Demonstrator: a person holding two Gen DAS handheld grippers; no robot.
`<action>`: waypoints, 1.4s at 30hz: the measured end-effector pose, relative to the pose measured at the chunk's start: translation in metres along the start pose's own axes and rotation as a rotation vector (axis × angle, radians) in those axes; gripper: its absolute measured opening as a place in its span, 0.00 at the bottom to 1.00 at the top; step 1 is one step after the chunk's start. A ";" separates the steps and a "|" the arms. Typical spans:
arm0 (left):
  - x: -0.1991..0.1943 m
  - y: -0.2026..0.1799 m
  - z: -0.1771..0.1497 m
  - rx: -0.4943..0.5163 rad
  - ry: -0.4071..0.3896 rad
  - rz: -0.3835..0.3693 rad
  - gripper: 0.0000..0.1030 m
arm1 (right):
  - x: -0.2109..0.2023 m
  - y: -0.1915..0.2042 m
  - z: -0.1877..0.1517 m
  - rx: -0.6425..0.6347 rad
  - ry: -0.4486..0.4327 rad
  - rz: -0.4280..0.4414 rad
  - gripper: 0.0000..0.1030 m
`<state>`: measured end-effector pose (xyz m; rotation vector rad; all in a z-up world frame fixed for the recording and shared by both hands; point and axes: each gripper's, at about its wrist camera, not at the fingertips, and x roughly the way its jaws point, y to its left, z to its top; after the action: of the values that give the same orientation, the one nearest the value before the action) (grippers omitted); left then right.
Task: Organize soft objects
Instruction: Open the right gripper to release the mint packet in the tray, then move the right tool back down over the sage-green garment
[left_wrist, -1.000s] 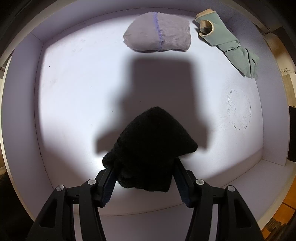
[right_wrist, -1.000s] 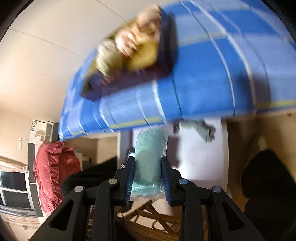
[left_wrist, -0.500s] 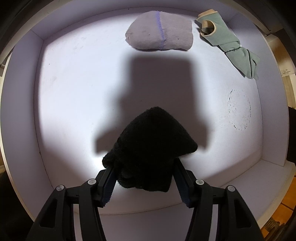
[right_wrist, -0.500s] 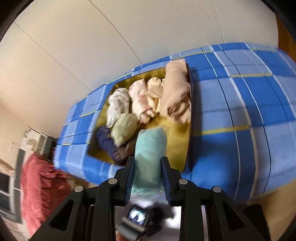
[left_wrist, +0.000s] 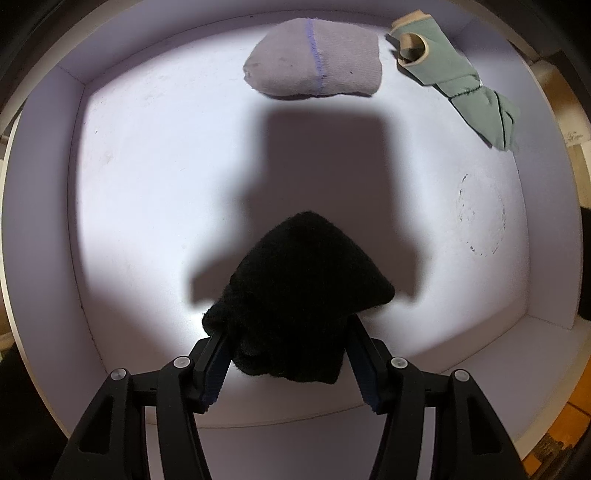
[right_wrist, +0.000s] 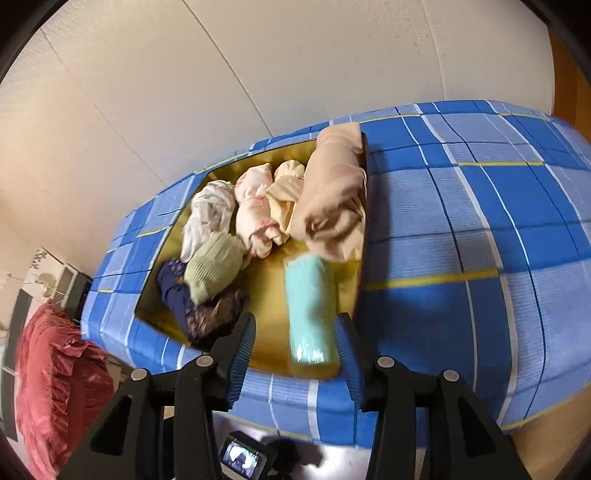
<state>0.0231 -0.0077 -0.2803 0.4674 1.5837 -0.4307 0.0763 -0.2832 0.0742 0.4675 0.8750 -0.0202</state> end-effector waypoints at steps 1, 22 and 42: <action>-0.001 0.000 0.001 0.006 0.001 0.007 0.57 | -0.006 -0.003 -0.007 0.003 -0.011 0.007 0.50; 0.001 -0.005 0.020 -0.054 -0.003 -0.025 0.57 | 0.017 -0.029 -0.153 -0.084 0.188 0.012 0.58; 0.001 -0.001 0.019 -0.095 -0.037 -0.071 0.55 | 0.128 -0.063 -0.236 -0.070 0.543 -0.208 0.59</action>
<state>0.0385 -0.0192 -0.2827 0.3297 1.5810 -0.4142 -0.0270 -0.2227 -0.1744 0.3157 1.4510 -0.0548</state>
